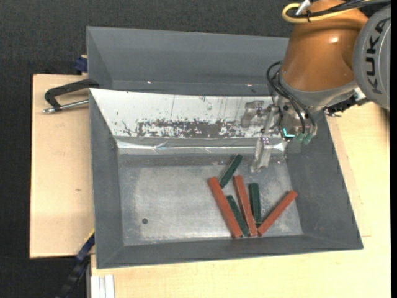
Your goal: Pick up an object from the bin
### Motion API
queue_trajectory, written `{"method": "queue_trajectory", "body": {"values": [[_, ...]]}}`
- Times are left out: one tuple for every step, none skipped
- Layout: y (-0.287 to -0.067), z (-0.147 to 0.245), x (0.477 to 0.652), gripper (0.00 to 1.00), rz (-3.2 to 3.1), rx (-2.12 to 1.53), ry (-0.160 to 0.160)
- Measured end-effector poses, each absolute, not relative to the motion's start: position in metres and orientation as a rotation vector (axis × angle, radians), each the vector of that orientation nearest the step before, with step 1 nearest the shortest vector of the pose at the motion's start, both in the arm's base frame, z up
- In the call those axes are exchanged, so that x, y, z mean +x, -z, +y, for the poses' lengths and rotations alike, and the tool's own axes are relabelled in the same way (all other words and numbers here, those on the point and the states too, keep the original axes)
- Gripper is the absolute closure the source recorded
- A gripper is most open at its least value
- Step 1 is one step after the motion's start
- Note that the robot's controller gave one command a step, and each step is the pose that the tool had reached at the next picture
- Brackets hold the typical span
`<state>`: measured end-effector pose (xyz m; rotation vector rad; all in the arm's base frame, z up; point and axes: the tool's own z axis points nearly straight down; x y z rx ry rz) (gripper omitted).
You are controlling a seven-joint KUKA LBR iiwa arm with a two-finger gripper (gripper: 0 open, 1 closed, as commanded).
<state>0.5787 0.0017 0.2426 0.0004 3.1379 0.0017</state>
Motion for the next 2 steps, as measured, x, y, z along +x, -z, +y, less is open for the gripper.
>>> {"method": "queue_trajectory", "body": {"values": [[-0.198, 0.008, 0.566, 0.00, 3.131, 0.064, -0.002], [-0.138, 0.003, 0.573, 0.00, 3.136, -0.018, -0.002]]}}
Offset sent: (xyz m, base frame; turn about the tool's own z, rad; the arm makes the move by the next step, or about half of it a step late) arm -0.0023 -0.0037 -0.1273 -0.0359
